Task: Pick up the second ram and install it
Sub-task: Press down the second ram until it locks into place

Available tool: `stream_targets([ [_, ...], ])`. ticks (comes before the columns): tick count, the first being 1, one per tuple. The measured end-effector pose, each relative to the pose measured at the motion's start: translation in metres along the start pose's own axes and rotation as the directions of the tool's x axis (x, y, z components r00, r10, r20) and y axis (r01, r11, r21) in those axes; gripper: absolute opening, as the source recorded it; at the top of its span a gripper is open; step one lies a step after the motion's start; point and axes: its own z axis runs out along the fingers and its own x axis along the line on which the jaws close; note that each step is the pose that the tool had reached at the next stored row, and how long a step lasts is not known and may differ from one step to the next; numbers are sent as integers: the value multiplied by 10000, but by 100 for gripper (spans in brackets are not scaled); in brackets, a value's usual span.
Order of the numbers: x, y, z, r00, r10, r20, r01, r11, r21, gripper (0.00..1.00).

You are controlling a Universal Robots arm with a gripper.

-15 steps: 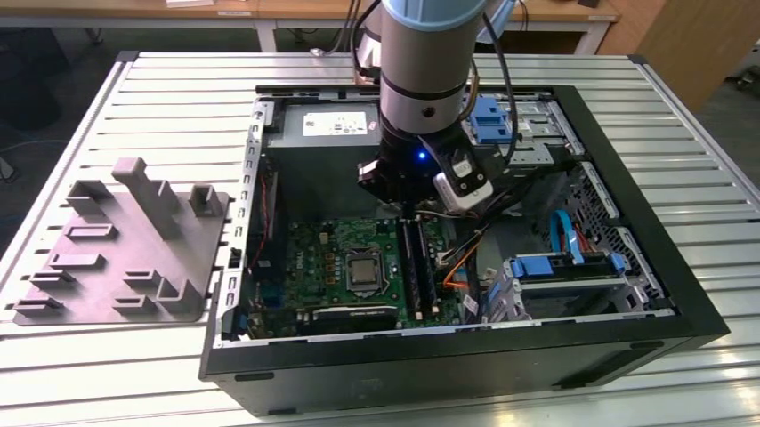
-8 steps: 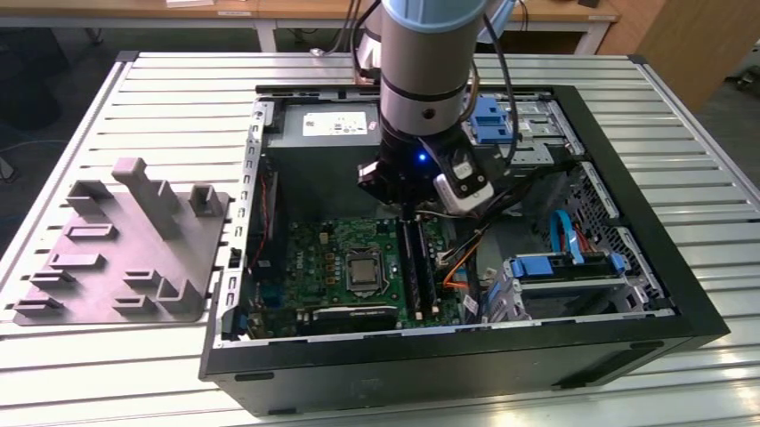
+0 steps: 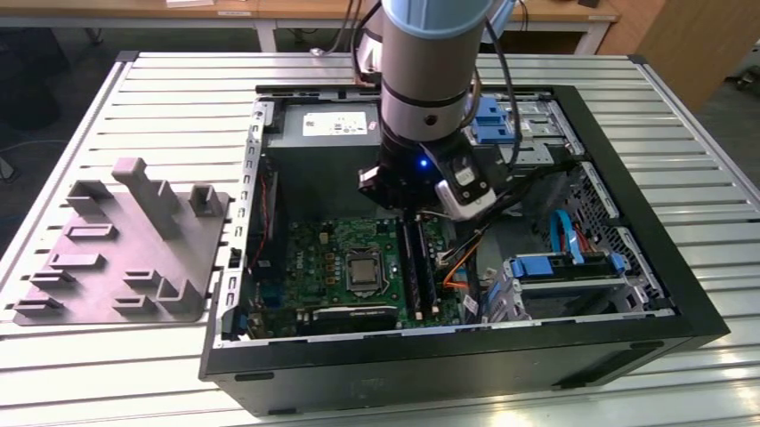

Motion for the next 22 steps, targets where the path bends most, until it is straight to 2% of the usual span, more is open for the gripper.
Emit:
stream_targets([
  [12,-11,-334,-22,10000,0,0,0,10000,5,10],
  [22,-17,-566,-37,10000,-3,2,3,10000,76,10],
])
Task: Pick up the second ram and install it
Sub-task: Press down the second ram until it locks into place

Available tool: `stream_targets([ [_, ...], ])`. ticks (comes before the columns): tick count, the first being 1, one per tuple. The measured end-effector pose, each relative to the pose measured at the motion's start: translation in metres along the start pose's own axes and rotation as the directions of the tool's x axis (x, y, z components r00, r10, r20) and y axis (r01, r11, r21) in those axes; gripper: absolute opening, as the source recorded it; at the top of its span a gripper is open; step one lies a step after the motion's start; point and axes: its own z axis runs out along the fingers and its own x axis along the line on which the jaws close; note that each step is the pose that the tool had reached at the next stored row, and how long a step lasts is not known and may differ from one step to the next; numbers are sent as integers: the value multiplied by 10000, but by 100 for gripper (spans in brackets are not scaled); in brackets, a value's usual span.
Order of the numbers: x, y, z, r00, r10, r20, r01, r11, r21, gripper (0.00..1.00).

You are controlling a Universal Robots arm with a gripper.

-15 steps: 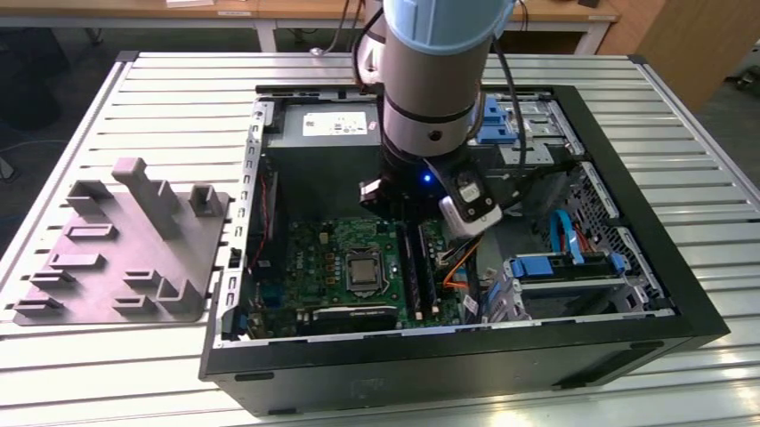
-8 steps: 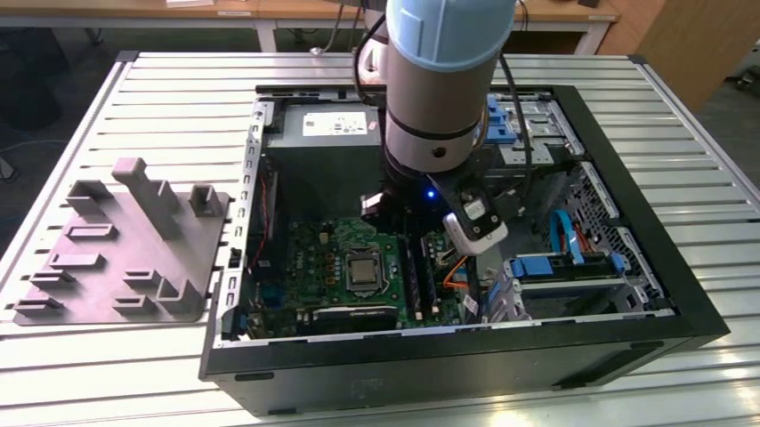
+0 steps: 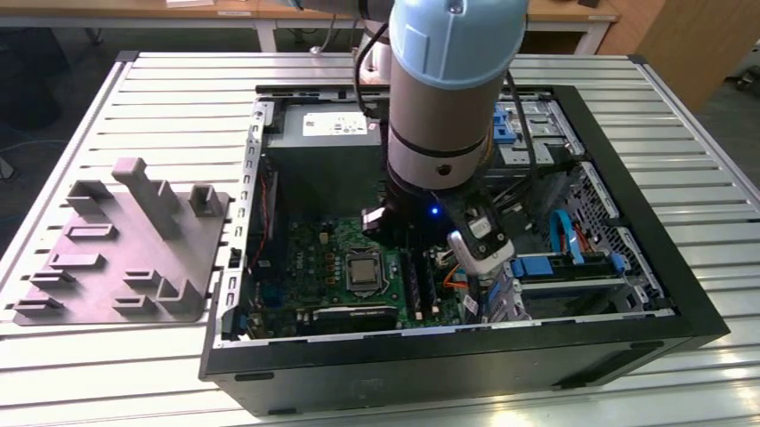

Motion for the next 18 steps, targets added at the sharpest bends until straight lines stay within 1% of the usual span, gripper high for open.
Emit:
stream_targets([
  [8,-4,-161,-9,10000,-1,1,1,10000,46,10],
  [18,-4,-248,1,10000,0,1,0,10000,47,10],
])
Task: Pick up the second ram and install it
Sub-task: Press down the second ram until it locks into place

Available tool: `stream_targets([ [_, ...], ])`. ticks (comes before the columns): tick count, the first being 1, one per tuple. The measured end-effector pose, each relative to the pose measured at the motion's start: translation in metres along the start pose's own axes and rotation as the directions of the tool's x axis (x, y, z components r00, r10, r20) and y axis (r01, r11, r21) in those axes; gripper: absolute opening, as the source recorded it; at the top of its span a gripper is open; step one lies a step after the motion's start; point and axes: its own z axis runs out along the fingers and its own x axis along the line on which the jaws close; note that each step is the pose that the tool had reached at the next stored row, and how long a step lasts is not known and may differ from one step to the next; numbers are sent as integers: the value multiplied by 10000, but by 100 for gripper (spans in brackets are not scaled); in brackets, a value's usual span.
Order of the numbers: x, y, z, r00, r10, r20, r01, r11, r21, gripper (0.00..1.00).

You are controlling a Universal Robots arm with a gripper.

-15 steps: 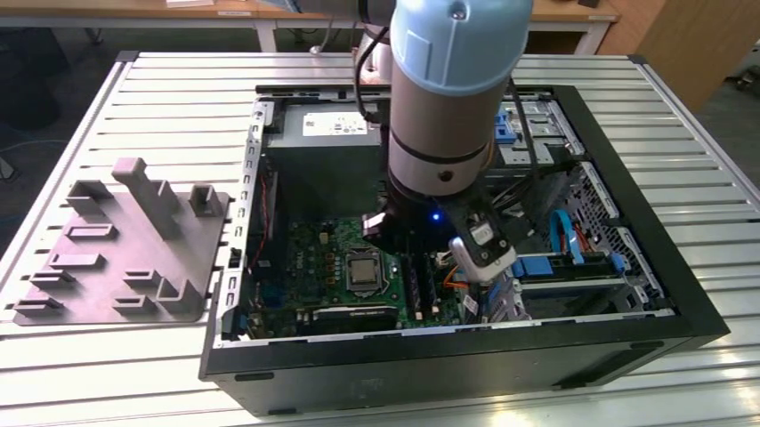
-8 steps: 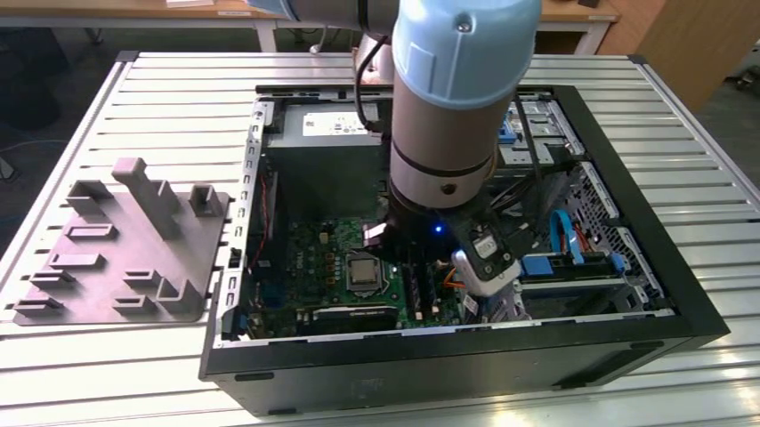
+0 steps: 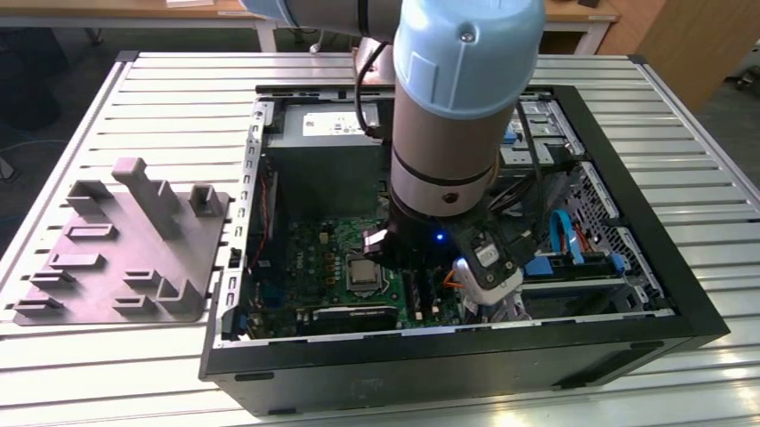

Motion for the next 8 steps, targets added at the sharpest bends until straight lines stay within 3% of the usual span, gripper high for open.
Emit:
stream_targets([
  [8,1,-62,32,10000,1,0,-1,10000,1,10],
])
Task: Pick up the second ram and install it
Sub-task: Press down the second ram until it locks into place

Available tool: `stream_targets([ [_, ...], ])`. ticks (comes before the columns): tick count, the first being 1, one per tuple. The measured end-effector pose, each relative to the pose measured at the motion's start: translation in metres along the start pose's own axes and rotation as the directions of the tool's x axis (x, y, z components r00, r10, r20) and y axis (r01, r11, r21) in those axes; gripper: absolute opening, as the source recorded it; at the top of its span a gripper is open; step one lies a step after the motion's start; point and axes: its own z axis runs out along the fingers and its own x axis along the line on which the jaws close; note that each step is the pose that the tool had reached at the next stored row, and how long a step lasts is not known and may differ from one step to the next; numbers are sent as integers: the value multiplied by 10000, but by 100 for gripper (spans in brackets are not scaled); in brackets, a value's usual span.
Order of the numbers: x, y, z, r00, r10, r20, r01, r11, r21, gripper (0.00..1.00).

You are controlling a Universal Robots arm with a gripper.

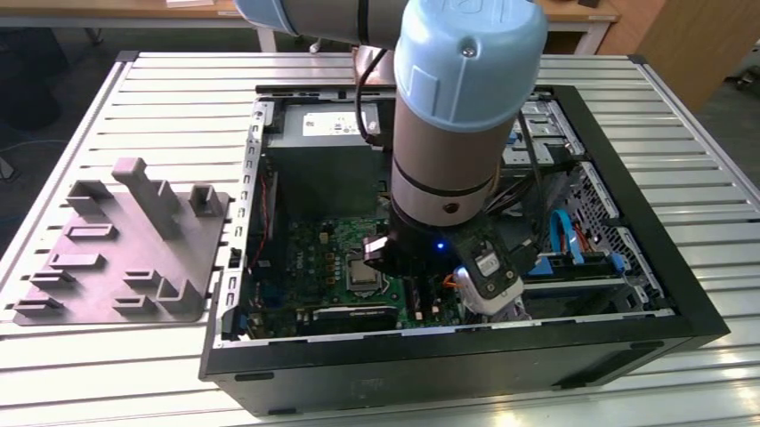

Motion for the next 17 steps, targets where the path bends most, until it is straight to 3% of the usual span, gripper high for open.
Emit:
stream_targets([
  [17,1,-16,53,10000,-1,0,1,10000,-1,10],
])
